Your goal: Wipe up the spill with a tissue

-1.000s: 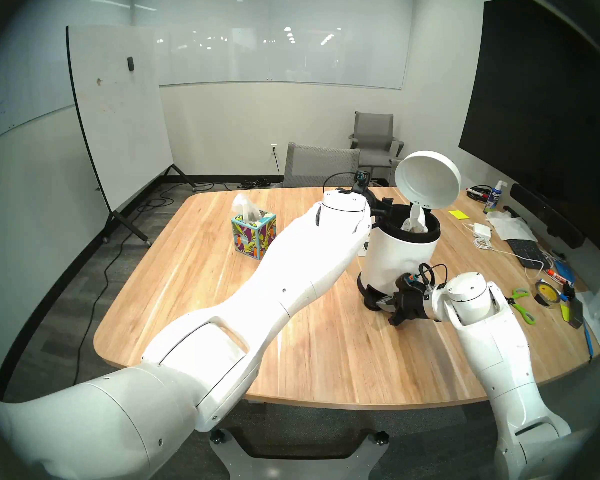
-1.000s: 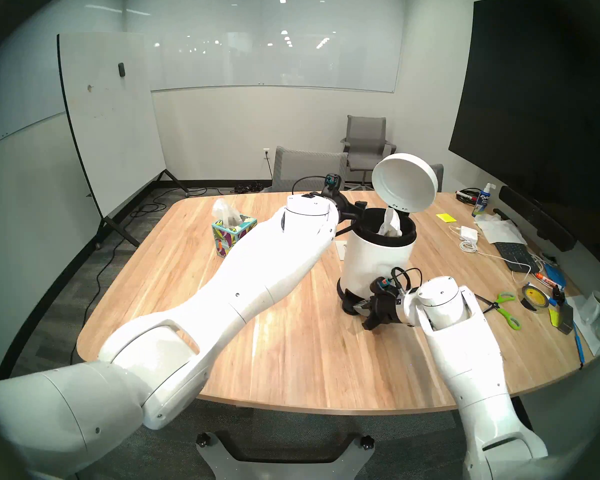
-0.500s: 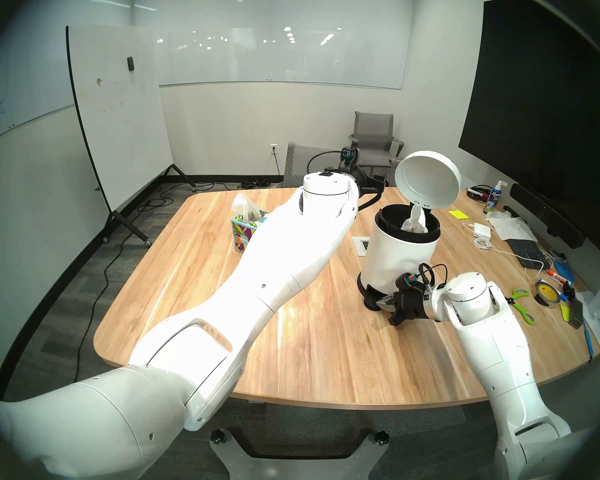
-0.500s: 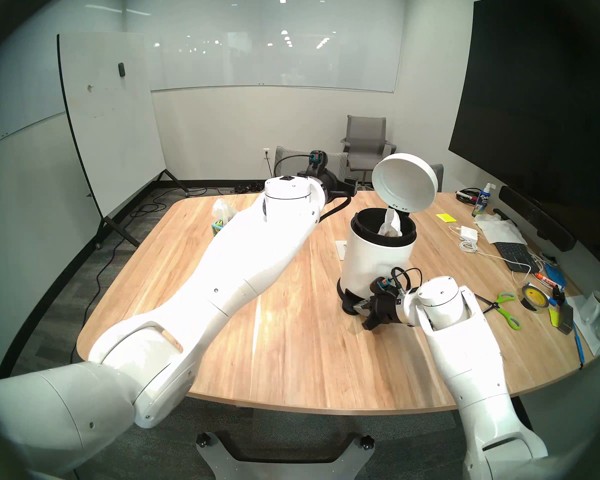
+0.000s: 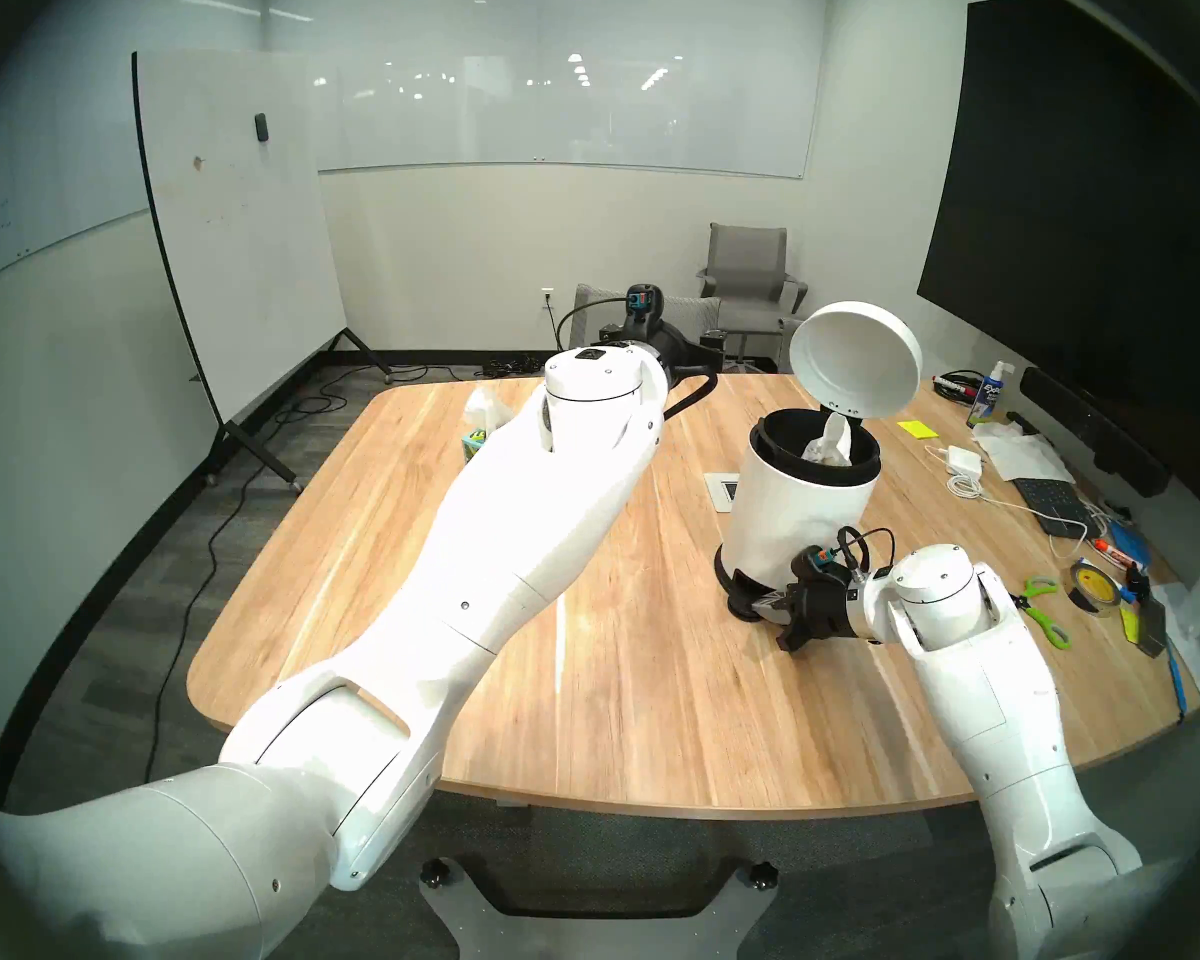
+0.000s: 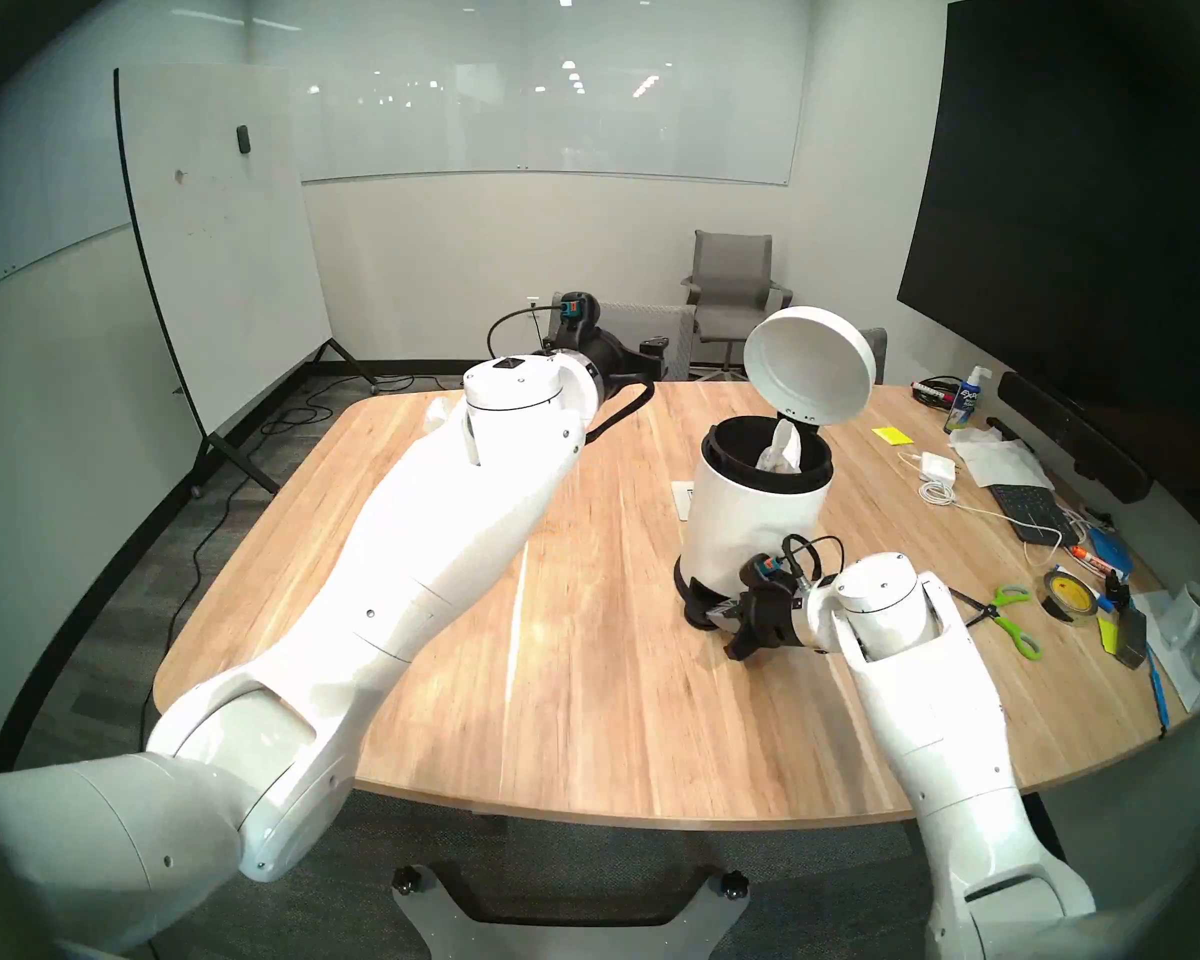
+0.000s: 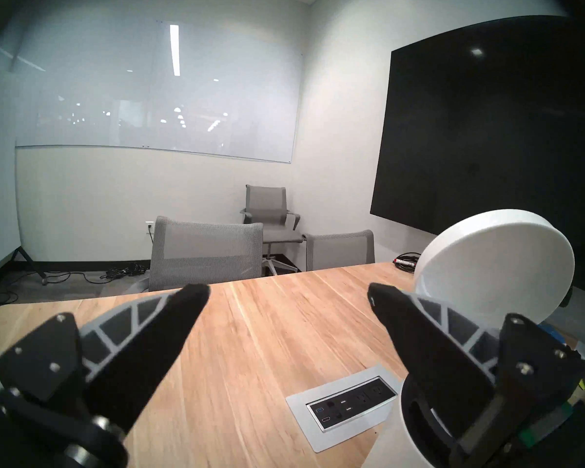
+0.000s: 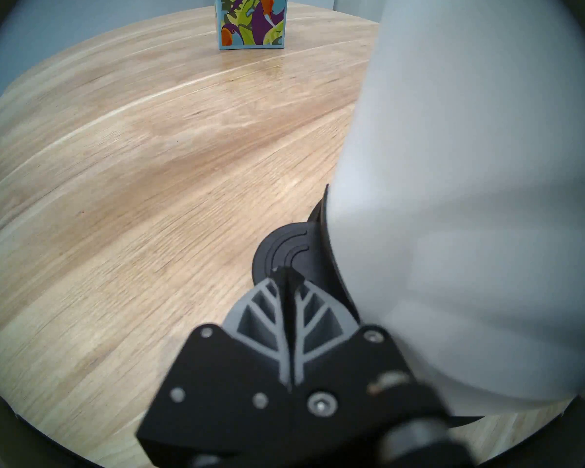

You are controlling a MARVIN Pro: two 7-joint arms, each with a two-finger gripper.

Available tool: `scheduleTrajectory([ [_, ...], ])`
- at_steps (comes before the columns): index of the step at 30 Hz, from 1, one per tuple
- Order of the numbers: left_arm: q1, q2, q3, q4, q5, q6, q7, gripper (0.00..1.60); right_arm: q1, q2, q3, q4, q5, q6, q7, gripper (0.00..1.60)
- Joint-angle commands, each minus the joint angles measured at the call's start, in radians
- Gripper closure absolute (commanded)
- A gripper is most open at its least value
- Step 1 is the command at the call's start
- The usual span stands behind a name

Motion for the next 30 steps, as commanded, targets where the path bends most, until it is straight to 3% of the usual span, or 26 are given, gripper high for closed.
scheduleTrajectory([
  [1,0.048,0.085,-0.030,-0.120,0.010,0.003,-0.001,0.00,-0.021,-0.004,-0.021,0.031,-0.016,0.005,-0.007,1.60],
  [7,0.086,0.143,-0.046,-0.148,0.041,-0.017,0.014,0.00,-0.021,-0.004,-0.021,0.032,-0.017,0.005,-0.007,1.60],
  [12,0.094,0.146,-0.040,-0.131,0.086,-0.062,0.044,0.00,-0.020,-0.004,-0.023,0.033,-0.018,0.006,-0.008,1.60],
  [30,0.098,0.146,-0.039,-0.130,0.096,-0.076,0.047,0.00,-0.020,-0.004,-0.023,0.033,-0.018,0.006,-0.008,1.60],
])
